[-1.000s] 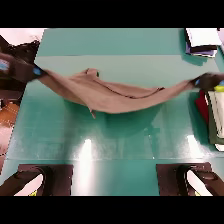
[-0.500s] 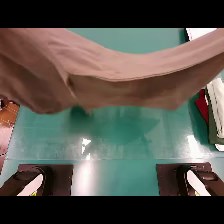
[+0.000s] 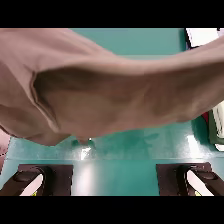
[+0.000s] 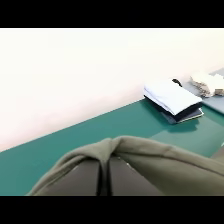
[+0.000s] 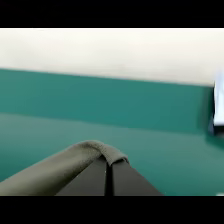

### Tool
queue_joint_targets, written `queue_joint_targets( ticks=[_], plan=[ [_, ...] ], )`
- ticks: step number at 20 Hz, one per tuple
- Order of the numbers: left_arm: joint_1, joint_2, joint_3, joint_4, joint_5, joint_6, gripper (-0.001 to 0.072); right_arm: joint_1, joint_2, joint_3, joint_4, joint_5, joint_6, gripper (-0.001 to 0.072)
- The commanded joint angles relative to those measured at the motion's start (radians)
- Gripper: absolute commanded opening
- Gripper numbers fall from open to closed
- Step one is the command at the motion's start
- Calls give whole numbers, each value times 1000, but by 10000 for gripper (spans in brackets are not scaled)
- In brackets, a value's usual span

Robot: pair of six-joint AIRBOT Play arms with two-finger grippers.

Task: Fold the shirts.

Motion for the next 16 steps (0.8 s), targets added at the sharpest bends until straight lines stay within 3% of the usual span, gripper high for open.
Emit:
queue_joint_targets(
  ticks=[1, 5, 8, 11, 16],
  plan=[
    [1, 2, -145, 59, -48, -1, 32, 0, -127, 34, -39, 214, 67, 18],
    [1, -55, -444, 223, -108, 0, 32, 0, -303, -142, -39, 333, 98, 18],
    [1, -201, -564, 222, -91, 23, 32, 0, -447, -254, -38, 310, 95, 18],
    [1, -373, -574, 224, 52, 89, 33, 0, -539, -329, -31, 154, 58, 18],
    [1, -561, -574, 232, 283, 95, 33, 3, -595, -381, -32, -134, 32, 18]
  ],
)
